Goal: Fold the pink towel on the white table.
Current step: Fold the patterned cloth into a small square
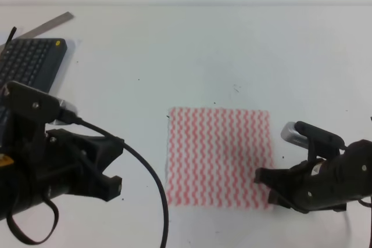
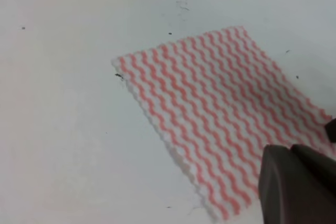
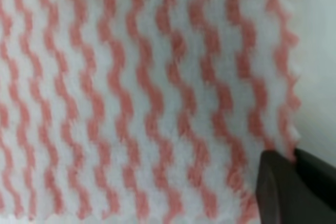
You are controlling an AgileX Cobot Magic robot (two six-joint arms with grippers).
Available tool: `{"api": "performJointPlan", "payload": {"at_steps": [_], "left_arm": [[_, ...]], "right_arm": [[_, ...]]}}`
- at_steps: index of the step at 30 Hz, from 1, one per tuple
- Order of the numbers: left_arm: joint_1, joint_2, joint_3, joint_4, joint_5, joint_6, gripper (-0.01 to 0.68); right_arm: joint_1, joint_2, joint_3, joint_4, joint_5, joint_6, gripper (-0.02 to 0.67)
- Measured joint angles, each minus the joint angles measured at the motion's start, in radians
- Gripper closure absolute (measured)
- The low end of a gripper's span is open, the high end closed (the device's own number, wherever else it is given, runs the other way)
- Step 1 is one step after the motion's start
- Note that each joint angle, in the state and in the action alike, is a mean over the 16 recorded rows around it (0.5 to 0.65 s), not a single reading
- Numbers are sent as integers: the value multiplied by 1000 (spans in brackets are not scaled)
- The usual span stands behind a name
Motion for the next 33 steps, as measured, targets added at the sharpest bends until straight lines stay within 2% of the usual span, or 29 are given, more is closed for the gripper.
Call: {"api": "performJointPlan", "payload": {"at_steps": [18, 22, 33], "left_arm": [[0, 1, 0, 0, 56, 318, 669], [0, 2, 0, -1, 59, 381, 622], [0, 48, 0, -96, 94, 666, 372]], "right_arm": [[0, -31, -73, 24, 20, 0, 663], [0, -31, -99, 25, 38, 0, 663], [0, -31, -119, 56, 16, 0, 664]]}}
